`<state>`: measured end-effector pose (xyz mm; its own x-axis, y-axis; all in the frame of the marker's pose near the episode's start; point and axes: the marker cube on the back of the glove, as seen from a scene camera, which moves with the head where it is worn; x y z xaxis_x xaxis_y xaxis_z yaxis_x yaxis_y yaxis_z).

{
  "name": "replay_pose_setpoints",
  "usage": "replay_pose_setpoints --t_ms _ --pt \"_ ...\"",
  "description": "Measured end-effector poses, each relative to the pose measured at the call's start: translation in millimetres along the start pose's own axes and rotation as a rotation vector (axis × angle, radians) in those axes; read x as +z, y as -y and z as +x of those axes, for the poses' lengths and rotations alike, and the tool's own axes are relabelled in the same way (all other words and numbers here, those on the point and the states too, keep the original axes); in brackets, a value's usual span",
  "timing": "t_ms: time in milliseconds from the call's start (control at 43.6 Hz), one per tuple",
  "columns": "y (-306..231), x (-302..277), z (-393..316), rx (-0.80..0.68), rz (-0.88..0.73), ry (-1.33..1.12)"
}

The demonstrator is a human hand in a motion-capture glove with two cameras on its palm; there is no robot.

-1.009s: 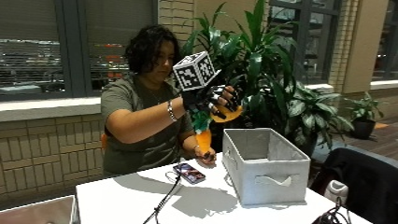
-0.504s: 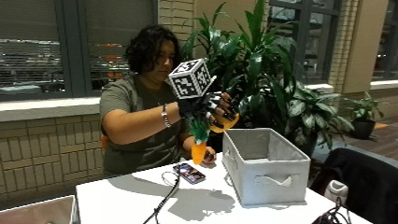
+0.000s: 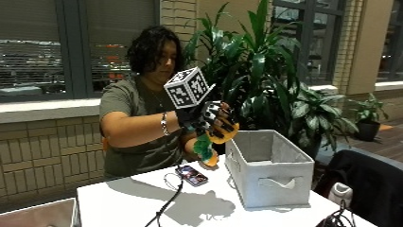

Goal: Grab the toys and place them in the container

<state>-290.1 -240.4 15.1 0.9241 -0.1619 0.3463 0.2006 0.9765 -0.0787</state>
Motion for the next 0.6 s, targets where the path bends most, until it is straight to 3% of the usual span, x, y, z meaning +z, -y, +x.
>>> replay_pose_setpoints --t_ms 252,390,596 --pt "-4 12 2 0.019 -0.039 -0.074" --pt "-5 16 2 0.033 -0.068 0.001" --pt "-11 12 -2 0.007 0.058 -0.035"
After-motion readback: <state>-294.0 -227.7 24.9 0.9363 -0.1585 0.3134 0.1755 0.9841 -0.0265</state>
